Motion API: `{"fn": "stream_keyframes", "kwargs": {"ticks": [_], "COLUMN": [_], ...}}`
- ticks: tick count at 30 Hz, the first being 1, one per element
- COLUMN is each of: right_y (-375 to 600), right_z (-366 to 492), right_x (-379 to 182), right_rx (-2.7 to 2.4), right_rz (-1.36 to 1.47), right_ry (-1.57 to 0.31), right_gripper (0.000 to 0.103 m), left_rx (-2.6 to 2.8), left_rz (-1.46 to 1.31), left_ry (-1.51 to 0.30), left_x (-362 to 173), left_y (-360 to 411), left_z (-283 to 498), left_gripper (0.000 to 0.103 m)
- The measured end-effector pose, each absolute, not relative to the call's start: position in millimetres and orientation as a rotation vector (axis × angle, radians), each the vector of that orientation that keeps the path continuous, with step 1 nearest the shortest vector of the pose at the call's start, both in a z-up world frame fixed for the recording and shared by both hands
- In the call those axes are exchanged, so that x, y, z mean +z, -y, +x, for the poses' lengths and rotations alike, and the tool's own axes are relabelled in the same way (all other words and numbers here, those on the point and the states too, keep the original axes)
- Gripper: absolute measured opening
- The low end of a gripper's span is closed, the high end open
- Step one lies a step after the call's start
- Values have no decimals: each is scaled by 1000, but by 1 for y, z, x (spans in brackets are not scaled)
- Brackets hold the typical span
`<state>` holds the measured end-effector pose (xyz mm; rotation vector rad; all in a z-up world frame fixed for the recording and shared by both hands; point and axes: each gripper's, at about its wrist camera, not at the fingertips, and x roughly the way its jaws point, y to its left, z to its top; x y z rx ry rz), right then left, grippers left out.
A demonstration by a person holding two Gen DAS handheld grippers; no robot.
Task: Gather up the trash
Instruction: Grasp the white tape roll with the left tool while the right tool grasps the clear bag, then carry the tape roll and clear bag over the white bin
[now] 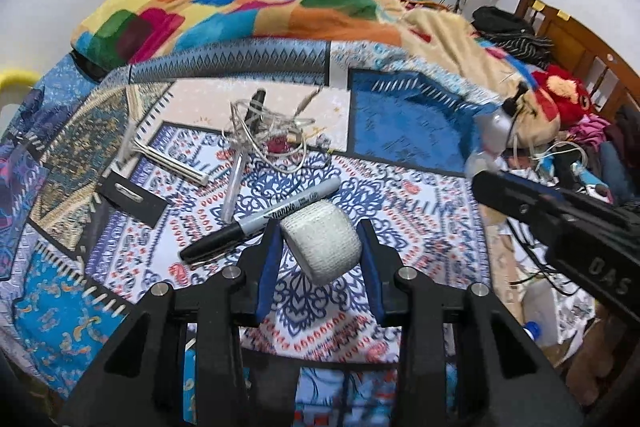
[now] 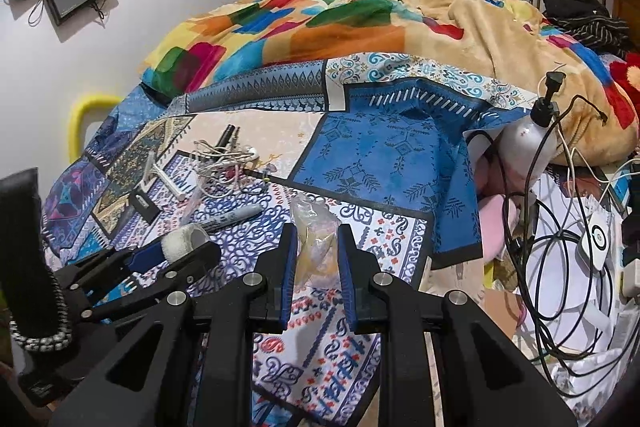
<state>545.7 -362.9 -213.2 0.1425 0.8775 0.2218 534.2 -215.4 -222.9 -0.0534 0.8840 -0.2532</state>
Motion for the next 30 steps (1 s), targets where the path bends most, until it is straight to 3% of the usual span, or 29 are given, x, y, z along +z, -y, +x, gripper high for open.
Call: {"fn": "stream_keyframes", "kwargs": {"ticks": [20, 30], "right_y": [329, 296], "right_z": [452, 389], "right_x": [-86, -45], "right_rx": [282, 354], "right_rz": [90, 82], "right_ry": [-665, -578], "right_gripper": [18, 18], "left_rx": [-231, -181], "left_rz": [-31, -38], "left_ry": [-652, -560], "left_x": [-71, -26], "left_y": [172, 127], "left_z": [417, 338], "left_gripper": [37, 37]}}
